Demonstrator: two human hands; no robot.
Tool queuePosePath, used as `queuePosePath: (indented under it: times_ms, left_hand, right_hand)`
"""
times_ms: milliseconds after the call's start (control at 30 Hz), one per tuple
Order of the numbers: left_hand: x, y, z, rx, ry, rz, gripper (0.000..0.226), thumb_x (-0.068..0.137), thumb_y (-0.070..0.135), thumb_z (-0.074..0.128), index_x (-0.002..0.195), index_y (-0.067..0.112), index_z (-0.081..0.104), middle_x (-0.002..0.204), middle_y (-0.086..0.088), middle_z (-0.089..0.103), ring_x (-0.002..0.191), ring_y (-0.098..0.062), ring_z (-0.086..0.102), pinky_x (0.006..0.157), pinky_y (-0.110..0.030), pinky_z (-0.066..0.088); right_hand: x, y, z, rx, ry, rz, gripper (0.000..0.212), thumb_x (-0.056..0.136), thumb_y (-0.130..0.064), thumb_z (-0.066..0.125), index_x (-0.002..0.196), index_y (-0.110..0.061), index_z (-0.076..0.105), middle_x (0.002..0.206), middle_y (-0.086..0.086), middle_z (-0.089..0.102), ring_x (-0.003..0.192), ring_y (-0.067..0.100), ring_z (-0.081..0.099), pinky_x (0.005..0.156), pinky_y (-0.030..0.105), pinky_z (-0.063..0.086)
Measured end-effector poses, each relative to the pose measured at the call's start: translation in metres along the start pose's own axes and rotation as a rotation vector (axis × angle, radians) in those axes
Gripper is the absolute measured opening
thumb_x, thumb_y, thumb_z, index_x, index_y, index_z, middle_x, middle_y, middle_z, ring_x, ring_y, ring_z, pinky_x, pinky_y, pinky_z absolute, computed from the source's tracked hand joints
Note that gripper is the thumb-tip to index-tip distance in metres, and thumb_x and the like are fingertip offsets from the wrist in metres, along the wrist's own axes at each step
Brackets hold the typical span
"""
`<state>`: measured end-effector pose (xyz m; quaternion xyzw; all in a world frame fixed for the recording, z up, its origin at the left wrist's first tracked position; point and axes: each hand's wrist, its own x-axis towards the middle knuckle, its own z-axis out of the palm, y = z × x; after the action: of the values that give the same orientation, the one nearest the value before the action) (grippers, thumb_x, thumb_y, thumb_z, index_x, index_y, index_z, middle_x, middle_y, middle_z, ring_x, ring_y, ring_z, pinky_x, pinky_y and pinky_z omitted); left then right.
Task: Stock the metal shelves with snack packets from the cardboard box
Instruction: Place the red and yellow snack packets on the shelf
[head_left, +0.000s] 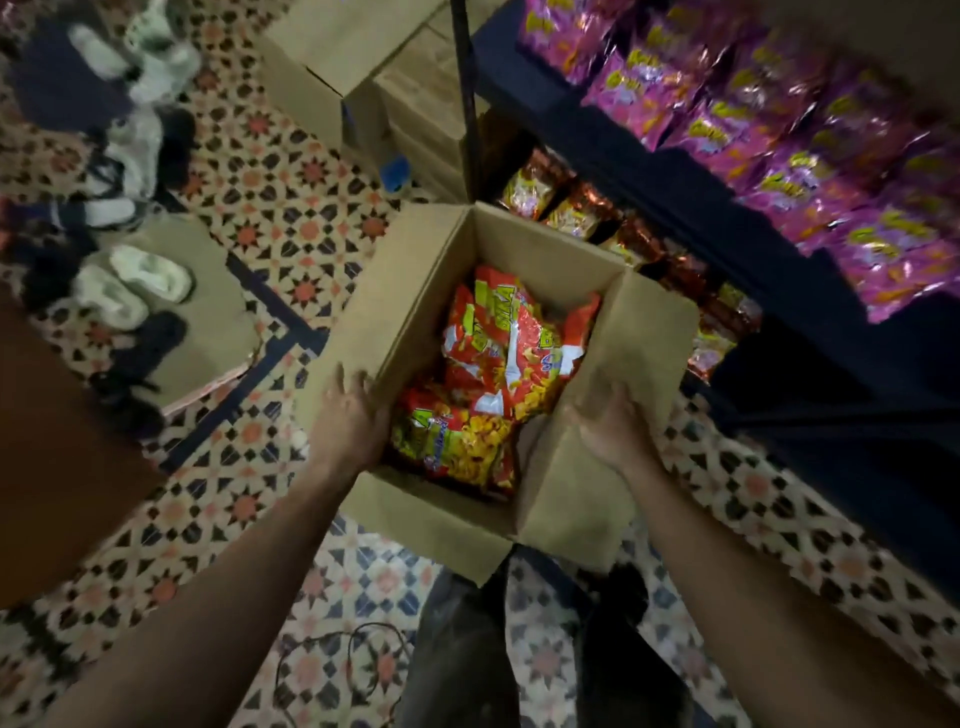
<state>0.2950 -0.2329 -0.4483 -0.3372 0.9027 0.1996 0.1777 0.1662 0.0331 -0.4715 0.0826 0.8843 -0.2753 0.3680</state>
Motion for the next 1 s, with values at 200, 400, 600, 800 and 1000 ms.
queuePosePath:
  times_ms: [200, 400, 600, 800, 1000]
  left_hand:
    - [0.062, -0.01, 0.007, -0.017, -0.121, 0.019, 0.08, 0.099, 0.044, 0.049, 0.156, 0.004, 0.009, 0.162, -0.017, 0.011, 0.149, -0.032, 0.014, 0.122, -0.042, 0.012]
    - [0.117, 0.006, 0.021, 0.031, -0.197, 0.051, 0.061, 0.095, 0.024, 0.059, 0.145, 0.007, 0.029, 0.135, -0.022, 0.047, 0.118, -0.039, 0.053, 0.095, -0.05, 0.048]
    - [0.121, 0.014, 0.009, 0.062, -0.199, 0.054, 0.017, 0.094, 0.004, 0.055, 0.111, 0.002, 0.06, 0.099, -0.017, 0.065, 0.081, -0.028, 0.062, 0.07, -0.037, 0.051]
    - [0.083, 0.04, -0.008, 0.099, -0.249, 0.184, 0.012, 0.088, 0.007, 0.061, 0.099, 0.003, 0.064, 0.091, -0.018, 0.07, 0.084, -0.033, 0.069, 0.074, -0.045, 0.058]
    - [0.008, 0.096, -0.005, 0.233, -0.33, 0.337, 0.022, 0.073, 0.032, 0.069, 0.09, 0.019, 0.065, 0.08, -0.002, 0.069, 0.074, -0.021, 0.067, 0.067, -0.036, 0.055]
  right_hand:
    - [0.045, -0.003, 0.041, 0.04, -0.01, 0.217, 0.081, 0.087, -0.054, 0.067, 0.141, 0.004, 0.048, 0.146, 0.023, 0.049, 0.135, 0.035, 0.046, 0.109, 0.04, 0.04]
    - [0.059, 0.0, 0.05, -0.018, 0.048, 0.216, 0.074, 0.095, -0.02, 0.064, 0.155, -0.007, 0.023, 0.141, 0.018, 0.051, 0.123, 0.033, 0.054, 0.083, 0.031, 0.044]
    - [0.04, 0.004, 0.048, 0.155, 0.067, 0.124, 0.053, 0.091, -0.006, 0.058, 0.142, -0.006, 0.044, 0.134, 0.015, 0.055, 0.119, 0.033, 0.054, 0.091, 0.037, 0.046]
    - [-0.013, 0.043, 0.015, 0.263, 0.12, 0.106, 0.023, 0.089, -0.004, 0.058, 0.111, -0.011, 0.058, 0.101, 0.007, 0.06, 0.093, 0.026, 0.056, 0.076, 0.032, 0.042]
    - [-0.085, 0.116, -0.034, 0.393, 0.241, 0.114, 0.016, 0.083, 0.006, 0.054, 0.092, -0.004, 0.062, 0.092, 0.011, 0.066, 0.085, 0.031, 0.063, 0.062, 0.028, 0.048]
